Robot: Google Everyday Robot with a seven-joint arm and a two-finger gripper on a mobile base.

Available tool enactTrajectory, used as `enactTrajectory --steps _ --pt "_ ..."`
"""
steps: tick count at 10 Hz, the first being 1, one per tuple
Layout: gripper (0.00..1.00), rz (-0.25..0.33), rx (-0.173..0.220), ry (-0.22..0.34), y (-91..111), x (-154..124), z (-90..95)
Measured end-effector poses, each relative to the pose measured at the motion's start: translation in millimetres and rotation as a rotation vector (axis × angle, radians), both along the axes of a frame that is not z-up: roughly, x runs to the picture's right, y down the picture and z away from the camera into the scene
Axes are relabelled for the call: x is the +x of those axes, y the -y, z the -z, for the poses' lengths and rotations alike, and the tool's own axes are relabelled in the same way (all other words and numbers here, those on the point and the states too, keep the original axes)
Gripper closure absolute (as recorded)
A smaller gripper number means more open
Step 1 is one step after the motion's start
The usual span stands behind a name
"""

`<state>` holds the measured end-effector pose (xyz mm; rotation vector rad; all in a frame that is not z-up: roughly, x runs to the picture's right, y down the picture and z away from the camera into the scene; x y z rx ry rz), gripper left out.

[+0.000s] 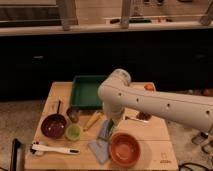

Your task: Place pepper in plastic cup

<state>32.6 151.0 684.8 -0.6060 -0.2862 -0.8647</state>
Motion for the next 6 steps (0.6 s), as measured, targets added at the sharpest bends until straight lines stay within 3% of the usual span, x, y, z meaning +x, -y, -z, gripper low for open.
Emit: enactTrajectory --steps 6 --pt "1.00 0.156 -0.026 0.074 -7 -54 -10.8"
